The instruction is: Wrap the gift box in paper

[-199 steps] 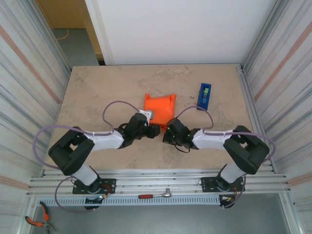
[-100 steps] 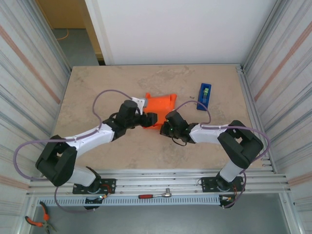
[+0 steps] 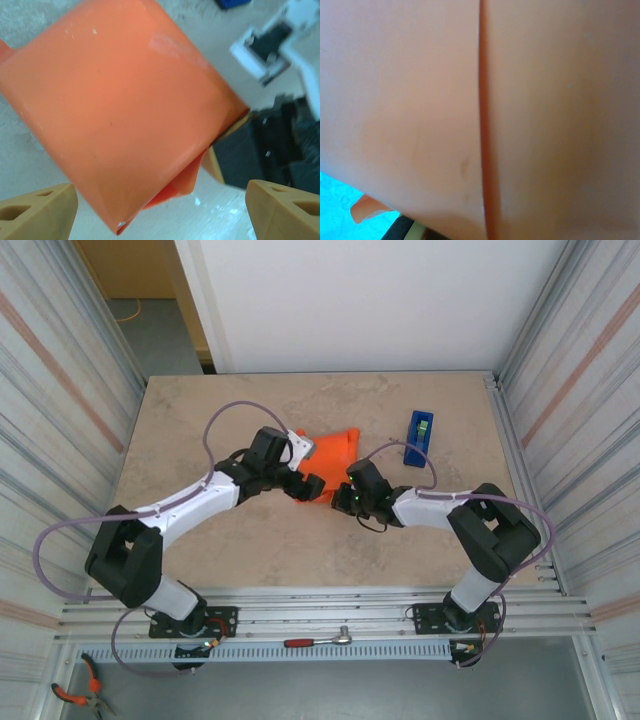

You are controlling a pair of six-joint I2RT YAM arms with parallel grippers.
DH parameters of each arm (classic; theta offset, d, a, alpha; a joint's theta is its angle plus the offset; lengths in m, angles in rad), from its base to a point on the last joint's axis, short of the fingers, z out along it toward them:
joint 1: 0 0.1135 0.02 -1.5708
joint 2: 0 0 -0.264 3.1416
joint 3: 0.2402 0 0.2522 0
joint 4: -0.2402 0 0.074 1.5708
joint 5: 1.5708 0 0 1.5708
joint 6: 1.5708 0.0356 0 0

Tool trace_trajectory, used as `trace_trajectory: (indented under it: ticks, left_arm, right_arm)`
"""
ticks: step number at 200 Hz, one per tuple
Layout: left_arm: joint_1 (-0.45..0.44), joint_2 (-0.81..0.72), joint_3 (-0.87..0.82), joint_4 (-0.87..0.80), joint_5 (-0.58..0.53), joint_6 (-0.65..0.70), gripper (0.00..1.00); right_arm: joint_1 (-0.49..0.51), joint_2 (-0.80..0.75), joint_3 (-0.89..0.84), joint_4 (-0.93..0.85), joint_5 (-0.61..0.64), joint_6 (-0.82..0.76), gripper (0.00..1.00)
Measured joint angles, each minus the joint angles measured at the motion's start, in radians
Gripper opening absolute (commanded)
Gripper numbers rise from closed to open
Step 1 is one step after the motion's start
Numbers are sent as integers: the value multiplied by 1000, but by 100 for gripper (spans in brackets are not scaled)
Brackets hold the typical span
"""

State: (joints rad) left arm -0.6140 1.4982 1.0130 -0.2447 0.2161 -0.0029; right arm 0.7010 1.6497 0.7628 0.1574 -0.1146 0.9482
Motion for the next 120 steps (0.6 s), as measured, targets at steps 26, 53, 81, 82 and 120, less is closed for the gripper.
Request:
trace_trajectory:
  ticks: [26, 53, 81, 82, 120]
  left_arm:
    - [-4, 2, 0, -39, -27, 117, 89]
    - [-26, 2, -2, -37, -88, 203, 89]
    - [-84, 3, -22, -4, -173, 285, 91]
    - [-86, 3, -23, -3, -176, 286, 91]
    - [-149, 51, -23, 37, -264, 372, 92]
  right_arm:
    - [-14, 0, 3, 0, -16, -11, 0]
    - [-24, 0, 8, -1, -21, -18, 0]
    - [-35, 0, 11, -7, -34, -22, 0]
    - [-35, 0, 12, -8, -34, -23, 0]
    - [-54, 0, 33, -24, -45, -41, 0]
